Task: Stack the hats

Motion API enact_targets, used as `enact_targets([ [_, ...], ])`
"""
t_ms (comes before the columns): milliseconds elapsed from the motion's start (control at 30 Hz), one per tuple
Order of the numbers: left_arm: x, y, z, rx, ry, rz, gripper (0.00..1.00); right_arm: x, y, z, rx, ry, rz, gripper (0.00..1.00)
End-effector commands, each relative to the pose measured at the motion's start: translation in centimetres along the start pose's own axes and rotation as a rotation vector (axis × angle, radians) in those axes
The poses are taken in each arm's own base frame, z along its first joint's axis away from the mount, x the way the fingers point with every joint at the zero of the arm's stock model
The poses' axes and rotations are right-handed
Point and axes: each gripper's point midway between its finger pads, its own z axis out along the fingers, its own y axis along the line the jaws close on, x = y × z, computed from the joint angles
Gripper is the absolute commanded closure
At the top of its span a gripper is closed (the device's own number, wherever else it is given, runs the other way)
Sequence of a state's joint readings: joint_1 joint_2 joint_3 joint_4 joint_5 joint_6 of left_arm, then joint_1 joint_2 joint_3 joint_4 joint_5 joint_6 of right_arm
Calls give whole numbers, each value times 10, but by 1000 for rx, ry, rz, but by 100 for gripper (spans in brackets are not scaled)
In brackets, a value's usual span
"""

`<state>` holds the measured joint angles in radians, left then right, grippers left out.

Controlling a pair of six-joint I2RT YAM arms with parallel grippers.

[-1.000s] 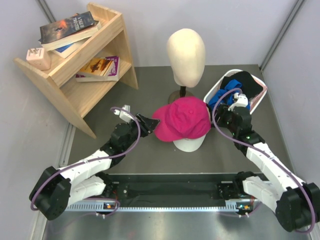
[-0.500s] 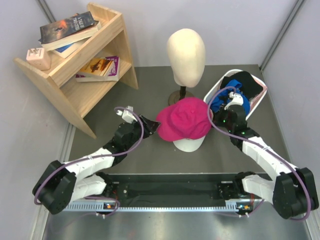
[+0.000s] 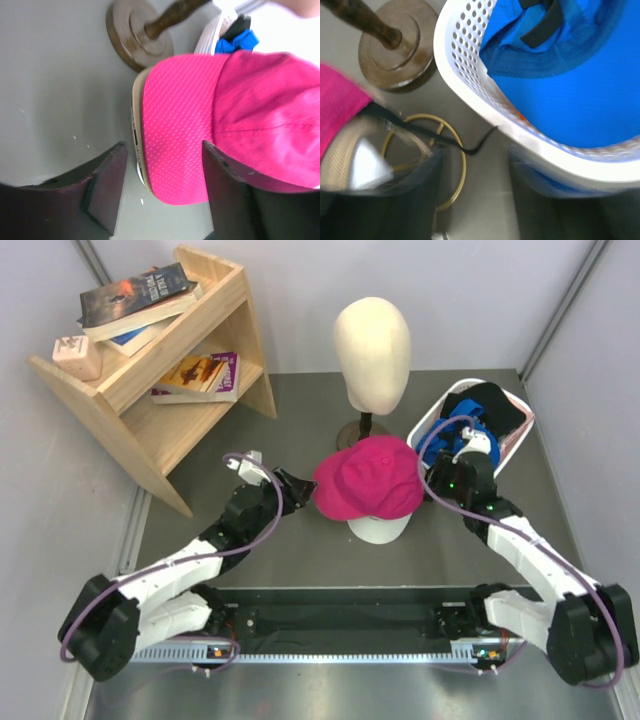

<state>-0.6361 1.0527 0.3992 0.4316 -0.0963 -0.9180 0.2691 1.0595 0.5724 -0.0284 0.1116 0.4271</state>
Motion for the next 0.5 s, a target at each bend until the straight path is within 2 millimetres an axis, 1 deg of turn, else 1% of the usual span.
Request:
enact_targets([
  [0, -43, -15, -15, -26, -125, 70, 27, -50, 7, -30, -1, -110, -2, 35],
  [67, -53, -13, -22, -53, -162, 101, 20, -60, 10, -47, -15, -141, -1, 25],
  [100, -57, -13, -28, -65, -173, 109, 13, -63, 10, -53, -18, -150, 1, 23],
  [133, -60, -12, -31, -72, -182, 119, 10, -67, 11, -63, -24, -163, 2, 21],
  [200, -69, -14, -39, -82, -209, 141, 5, -75, 13, -74, -34, -191, 5, 17],
  [233, -68, -9, -42, -102, -199, 152, 2, -79, 10, -82, -23, -208, 2, 16],
  [300, -74, -10, -47, -112, -215, 170, 2, -91, 8, -92, -1, -240, 0, 13],
  [333, -73, -7, -48, -126, -209, 179, 2, -96, -1, -93, 46, -253, -9, 12],
  [367, -75, -7, -50, -129, -213, 191, 2, -107, -4, -96, 66, -275, -13, 10],
  [400, -77, -6, -52, -136, -219, 196, 2, -114, -14, -96, 105, -285, -12, 9],
  [467, -76, -3, -54, -152, -214, 213, 2, -128, -26, -88, 148, -280, -36, 9],
])
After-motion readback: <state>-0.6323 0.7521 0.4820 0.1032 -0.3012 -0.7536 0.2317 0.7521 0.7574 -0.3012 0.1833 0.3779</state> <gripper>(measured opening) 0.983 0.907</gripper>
